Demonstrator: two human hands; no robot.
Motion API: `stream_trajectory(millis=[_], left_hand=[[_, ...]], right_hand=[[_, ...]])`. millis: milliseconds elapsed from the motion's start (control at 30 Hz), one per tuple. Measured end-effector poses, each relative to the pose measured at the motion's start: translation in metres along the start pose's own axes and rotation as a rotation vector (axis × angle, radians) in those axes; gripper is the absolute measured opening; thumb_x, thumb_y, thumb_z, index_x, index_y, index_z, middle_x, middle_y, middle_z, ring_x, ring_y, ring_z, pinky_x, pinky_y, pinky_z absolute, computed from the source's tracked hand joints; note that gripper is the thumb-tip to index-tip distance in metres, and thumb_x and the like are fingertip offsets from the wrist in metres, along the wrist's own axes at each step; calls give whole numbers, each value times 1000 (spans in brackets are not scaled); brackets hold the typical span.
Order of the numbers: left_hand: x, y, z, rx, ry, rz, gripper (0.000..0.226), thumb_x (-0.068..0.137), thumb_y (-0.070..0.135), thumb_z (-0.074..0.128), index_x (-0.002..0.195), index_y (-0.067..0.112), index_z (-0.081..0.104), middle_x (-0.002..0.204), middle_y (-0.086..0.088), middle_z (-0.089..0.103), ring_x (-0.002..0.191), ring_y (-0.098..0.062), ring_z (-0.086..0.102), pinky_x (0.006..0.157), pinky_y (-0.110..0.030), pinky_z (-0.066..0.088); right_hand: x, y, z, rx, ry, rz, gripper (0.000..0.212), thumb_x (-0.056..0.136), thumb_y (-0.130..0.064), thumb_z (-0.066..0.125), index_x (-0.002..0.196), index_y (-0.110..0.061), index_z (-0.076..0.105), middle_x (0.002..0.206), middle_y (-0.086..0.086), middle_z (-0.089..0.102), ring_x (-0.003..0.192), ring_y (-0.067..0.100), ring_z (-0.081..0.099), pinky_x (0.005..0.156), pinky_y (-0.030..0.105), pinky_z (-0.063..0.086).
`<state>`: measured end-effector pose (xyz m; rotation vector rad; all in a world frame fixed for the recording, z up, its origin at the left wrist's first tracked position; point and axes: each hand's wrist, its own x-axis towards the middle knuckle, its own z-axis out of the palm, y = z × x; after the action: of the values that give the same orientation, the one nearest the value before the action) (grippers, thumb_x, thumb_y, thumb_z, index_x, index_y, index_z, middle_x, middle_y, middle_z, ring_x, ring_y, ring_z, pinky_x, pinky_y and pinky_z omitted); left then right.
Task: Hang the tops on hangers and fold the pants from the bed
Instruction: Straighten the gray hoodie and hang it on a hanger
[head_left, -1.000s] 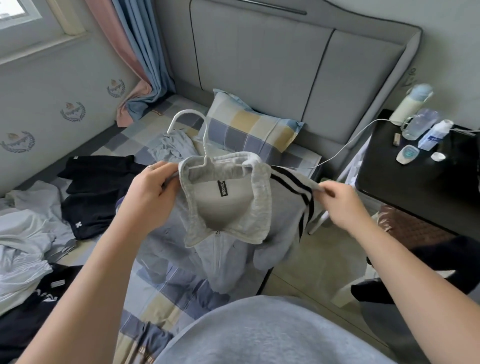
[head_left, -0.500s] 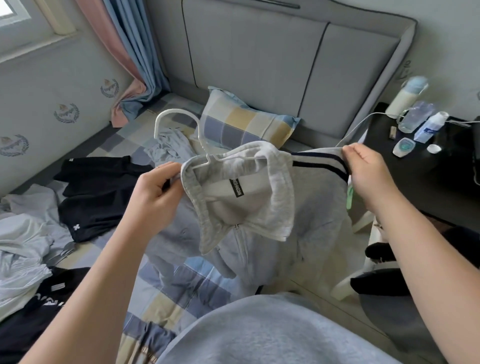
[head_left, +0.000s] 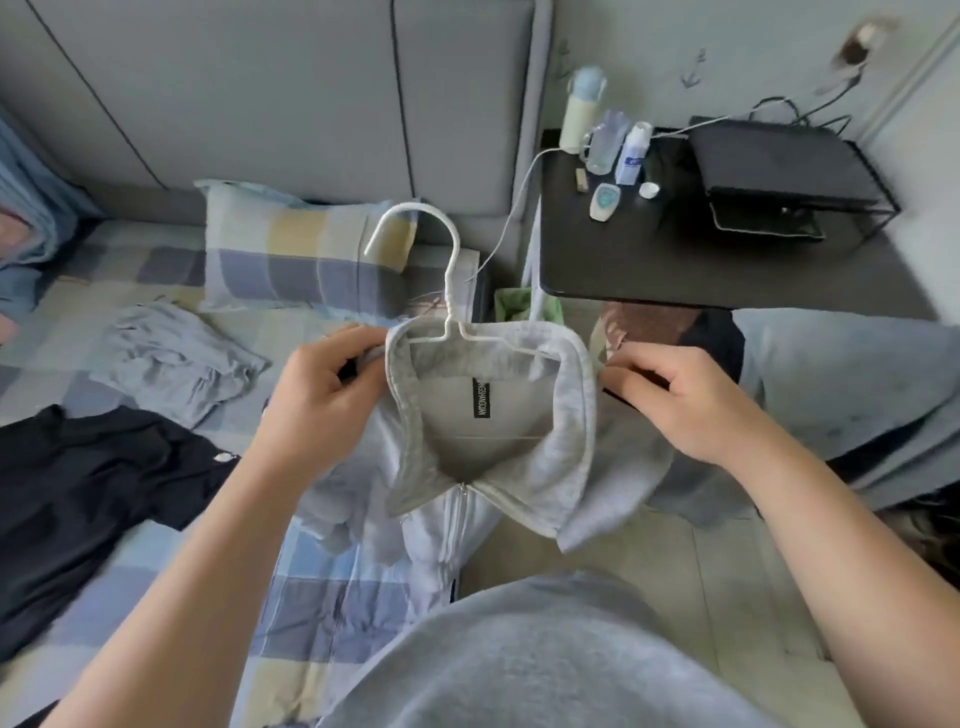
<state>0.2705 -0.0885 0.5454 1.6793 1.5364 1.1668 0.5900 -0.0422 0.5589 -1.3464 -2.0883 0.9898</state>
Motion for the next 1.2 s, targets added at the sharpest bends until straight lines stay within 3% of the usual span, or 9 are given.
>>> stream_trajectory(millis=[167, 400, 467, 533, 700, 867, 967, 1100, 1200], left_hand=[[18, 16, 69, -63, -182, 17, 35, 91, 23, 61, 95, 57, 70, 89, 8, 71, 82, -11, 63, 77, -26, 49], [21, 66, 192, -79, -429, 77, 41, 92, 1, 66, 95, 42, 70, 93, 11, 69, 88, -8, 64, 76, -16, 49], [18, 86, 230, -83, -492, 88, 39, 92, -1, 65, 95, 38, 70, 93, 14, 68, 89, -8, 64, 76, -15, 48], [12, 106, 272, -73, -548, 97, 34, 93, 1, 65, 96, 34, 71, 95, 13, 69, 91, -6, 65, 77, -14, 47], [-3, 155, 370, 73, -668, 258, 19, 98, 16, 61, 111, 26, 71, 107, 19, 68, 105, -2, 60, 94, -22, 47], [-27, 209, 471, 167, -849, 339, 43, 95, 21, 62, 137, 29, 56, 140, 12, 53, 131, -14, 45, 110, -41, 40], [-40, 235, 514, 188, -909, 392, 57, 94, 18, 60, 147, 31, 44, 155, 10, 37, 142, -10, 29, 119, -43, 28], [-48, 259, 557, 99, -1057, 369, 58, 99, 34, 57, 152, 39, 32, 163, 13, 22, 151, -3, 12, 118, -24, 19], [-49, 272, 585, 84, -1190, 363, 52, 99, 43, 55, 147, 47, 34, 149, 27, 33, 135, 5, 31, 100, -11, 26]], right_hand=[[-63, 33, -28, 45, -22, 157, 47, 91, -58, 52, 77, -14, 60, 71, 12, 58, 64, 28, 51, 62, 45, 41], [-164, 93, -77, 74, 135, 372, 52, 86, -57, 45, 72, -7, 53, 59, 6, 45, 58, 14, 40, 58, 40, 35], [-197, 110, -91, 91, 215, 407, 54, 87, -53, 46, 75, -1, 55, 62, 13, 52, 57, 25, 44, 57, 44, 36], [-233, 129, -106, 104, 309, 446, 47, 93, -40, 52, 80, 4, 59, 70, 23, 58, 65, 38, 51, 60, 49, 41], [-317, 166, -140, 142, 495, 550, 31, 97, -25, 57, 80, -2, 69, 69, 17, 62, 64, 30, 54, 60, 38, 42], [-402, 189, -178, 201, 710, 695, 30, 99, -18, 59, 70, -15, 68, 58, -4, 58, 57, 6, 51, 63, 26, 43], [-431, 189, -190, 286, 808, 706, 34, 97, -36, 57, 68, -19, 67, 57, -10, 55, 56, 4, 49, 61, 20, 43], [-455, 193, -204, 444, 1108, 788, 42, 86, -50, 57, 78, -11, 72, 70, 22, 61, 65, 19, 55, 65, 35, 47], [-461, 198, -218, 499, 1277, 852, 50, 81, -59, 59, 78, -10, 67, 68, 11, 56, 64, 21, 51, 63, 38, 43]])
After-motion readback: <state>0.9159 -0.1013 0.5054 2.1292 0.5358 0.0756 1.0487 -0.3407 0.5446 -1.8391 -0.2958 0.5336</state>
